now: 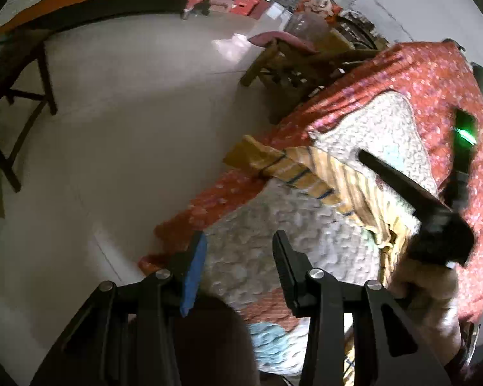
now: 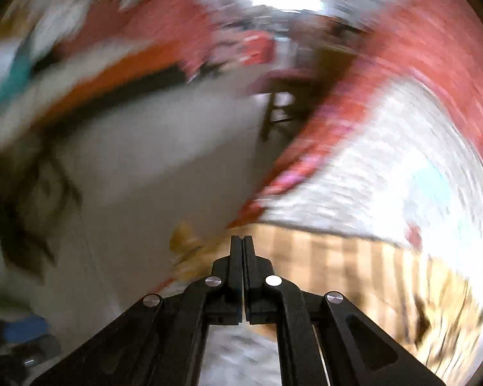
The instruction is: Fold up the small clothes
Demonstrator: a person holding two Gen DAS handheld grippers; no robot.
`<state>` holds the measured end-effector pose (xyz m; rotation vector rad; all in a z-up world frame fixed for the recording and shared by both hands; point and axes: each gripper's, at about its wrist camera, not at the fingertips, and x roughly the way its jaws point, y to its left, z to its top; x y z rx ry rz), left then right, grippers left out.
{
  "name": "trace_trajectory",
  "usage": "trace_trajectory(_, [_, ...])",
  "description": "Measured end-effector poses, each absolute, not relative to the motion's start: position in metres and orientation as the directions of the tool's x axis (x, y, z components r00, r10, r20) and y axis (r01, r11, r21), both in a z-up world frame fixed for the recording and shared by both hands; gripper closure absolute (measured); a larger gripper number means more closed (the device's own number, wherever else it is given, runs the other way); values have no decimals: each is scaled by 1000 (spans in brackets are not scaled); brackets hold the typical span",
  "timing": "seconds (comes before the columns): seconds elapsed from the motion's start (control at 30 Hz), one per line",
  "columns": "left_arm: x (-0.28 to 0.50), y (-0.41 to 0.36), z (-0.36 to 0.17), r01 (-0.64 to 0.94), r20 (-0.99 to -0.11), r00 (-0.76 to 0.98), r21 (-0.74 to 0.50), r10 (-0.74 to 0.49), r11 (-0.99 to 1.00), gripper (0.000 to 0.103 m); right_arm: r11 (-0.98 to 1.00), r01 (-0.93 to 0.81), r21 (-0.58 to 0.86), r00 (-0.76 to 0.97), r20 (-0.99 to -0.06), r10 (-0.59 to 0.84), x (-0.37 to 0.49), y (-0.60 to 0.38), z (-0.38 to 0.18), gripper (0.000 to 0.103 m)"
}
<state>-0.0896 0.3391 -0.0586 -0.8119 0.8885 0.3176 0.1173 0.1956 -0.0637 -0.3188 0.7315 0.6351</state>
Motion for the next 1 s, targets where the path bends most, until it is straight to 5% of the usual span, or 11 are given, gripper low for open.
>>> trace_trajectory(0.17, [-65,315,-45,-487,-777,622,-480,-95,729,62,926,-317,205,653,-661,370,161,22,-28,103])
trace_trajectory(0.37, [-27,276,-40,-412,-782,605,-469,-150,781,62,956,55,288,692,-701,171,158,-161,-50,102])
trace_trajectory(0.57, [-21,266,-42,-439,-793,593,-462,-138,771,62,956,-236,176,662,-690,291,136,-102,-41,91])
trace_trajectory(0.63, [-23,270,-50,-456,-799,582,-476,-152,752,61,916,-370,155,609,-704,365,133,-52,-39,54])
trace_trajectory(0.67, [-22,273,-54,-461,-796,581,-494,-170,737,61,892,-429,144,577,-716,393,133,-27,-40,49])
trace_trajectory(0.87, [18,327,-84,-496,-723,622,-661,-300,563,45,817,-575,45,515,-757,403,110,63,-53,49])
trace_trajectory(1.0, [54,354,-104,-548,-761,579,-629,-293,551,39,766,-637,-84,537,-761,363,95,95,-69,49])
